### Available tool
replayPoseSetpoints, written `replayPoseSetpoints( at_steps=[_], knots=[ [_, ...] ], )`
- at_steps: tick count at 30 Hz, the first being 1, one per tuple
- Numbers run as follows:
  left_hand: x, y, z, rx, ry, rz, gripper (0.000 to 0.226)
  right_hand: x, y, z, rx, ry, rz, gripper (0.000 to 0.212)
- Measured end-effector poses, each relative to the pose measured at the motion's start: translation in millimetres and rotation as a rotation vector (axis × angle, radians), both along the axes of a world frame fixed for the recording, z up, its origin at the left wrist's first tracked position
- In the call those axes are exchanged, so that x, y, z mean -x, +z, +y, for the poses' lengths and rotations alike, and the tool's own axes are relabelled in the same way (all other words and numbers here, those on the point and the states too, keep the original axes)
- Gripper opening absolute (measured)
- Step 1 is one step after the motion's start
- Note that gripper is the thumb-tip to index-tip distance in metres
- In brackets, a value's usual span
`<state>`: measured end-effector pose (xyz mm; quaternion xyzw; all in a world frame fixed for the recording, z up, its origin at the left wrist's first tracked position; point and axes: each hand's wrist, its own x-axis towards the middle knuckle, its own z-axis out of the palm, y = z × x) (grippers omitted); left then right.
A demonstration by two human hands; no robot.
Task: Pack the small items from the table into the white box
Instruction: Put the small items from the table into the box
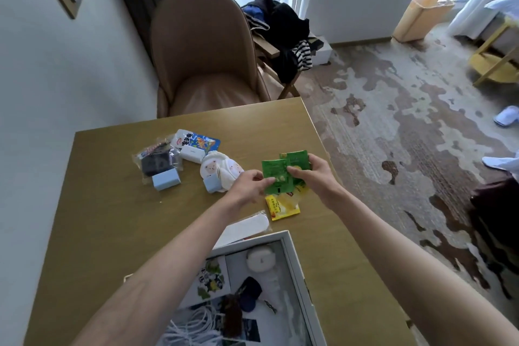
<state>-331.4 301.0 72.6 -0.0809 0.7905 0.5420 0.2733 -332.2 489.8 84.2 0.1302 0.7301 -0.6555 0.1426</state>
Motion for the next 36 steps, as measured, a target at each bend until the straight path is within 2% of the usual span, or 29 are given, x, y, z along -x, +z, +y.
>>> replayPoseSetpoints(
  at_steps=[2, 6, 9, 13, 17, 21, 24, 26, 31, 36],
  knots=[
    [-1.9, 8.9, 3.2, -0.057, 0.008, -0.017, 0.018, -5.9, 9.9, 2.0, 0.048, -0.019, 0.026, 0.028],
    [-14.2, 30.3, 6.6, -0.115, 0.000, -0.027, 0.024, -21.7, 30.6, 4.3, 0.122, -0.044, 0.064, 0.029],
    [-26.7, 44.0, 10.1, -0.100, 0.010, 0.069, 0.014, -36.7, 44.2, 3.8, 0.154, -0.001, 0.072, 0.031],
    [-39.6, 49.2, 19.0, -0.070, -0.010, 0.152, 0.012, -56.8, 53.3, 7.5, 0.083, 0.073, 0.112, 0.033],
    [-33.1, 29.8, 30.3, 0.079, -0.135, 0.124, 0.029, -70.3, 39.2, 25.8, -0.023, -0.028, 0.108, 0.036],
    [-7.1, -8.2, 32.3, 0.501, -0.373, 0.202, 0.043, -82.0, 16.4, 44.4, -0.094, -0.145, 0.041, 0.038],
    [11.5, -28.1, 39.0, 0.637, -0.514, 0.194, 0.066, -86.1, 5.8, 51.8, -0.121, -0.187, 0.013, 0.039],
    [18.1, -36.6, 46.9, 0.723, -0.608, 0.201, 0.070, -87.4, 1.6, 53.3, -0.120, -0.213, -0.004, 0.040],
    [20.3, -51.6, 63.5, 0.840, -0.646, 0.184, 0.060, -88.8, -1.7, 57.2, -0.110, -0.210, -0.012, 0.040],
    [12.2, -40.1, 70.2, 0.745, -0.579, 0.141, 0.025, -97.8, 8.0, 70.2, -0.060, -0.228, -0.002, 0.039]
  ],
)
